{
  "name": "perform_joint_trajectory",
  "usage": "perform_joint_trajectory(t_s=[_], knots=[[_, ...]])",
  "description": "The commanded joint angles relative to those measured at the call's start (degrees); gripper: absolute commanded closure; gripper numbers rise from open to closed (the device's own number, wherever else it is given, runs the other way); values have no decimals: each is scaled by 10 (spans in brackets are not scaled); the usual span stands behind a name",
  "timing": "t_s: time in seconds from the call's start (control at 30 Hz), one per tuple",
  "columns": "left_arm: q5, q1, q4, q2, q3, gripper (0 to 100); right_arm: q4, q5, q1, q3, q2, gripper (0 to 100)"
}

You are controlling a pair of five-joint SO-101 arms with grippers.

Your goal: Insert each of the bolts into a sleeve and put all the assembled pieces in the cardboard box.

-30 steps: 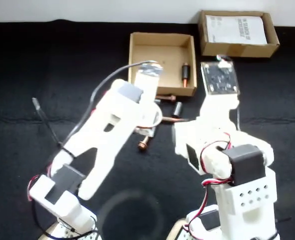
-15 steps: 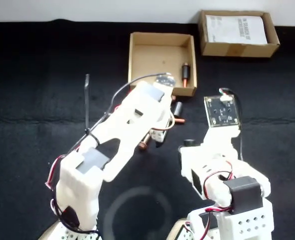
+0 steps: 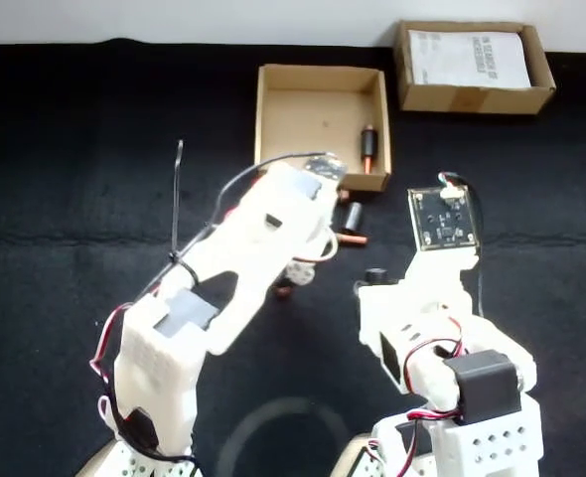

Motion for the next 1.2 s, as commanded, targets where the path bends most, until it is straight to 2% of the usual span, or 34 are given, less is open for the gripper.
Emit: perform_joint_trajectory(t_s=[0.0,0.2,0.37,0.5,0.63,0.8,0.97,1.17], knots=[[-29,-34,6,-2,-12,992,-16,6,4,-2,-11,991],[-66,-55,33,-8,-29,992,-16,6,4,-1,-11,991],[-62,-28,99,-7,-137,991,-18,6,4,27,-11,991],[28,8,117,-7,-204,991,-22,5,4,36,-13,991],[139,51,115,-1,-208,991,-28,4,4,35,-13,991],[183,96,108,26,-212,991,-28,3,4,38,-13,991],[244,101,74,121,-218,991,-28,3,4,38,-13,991],[280,91,78,214,-306,991,-29,3,4,38,-13,991]])
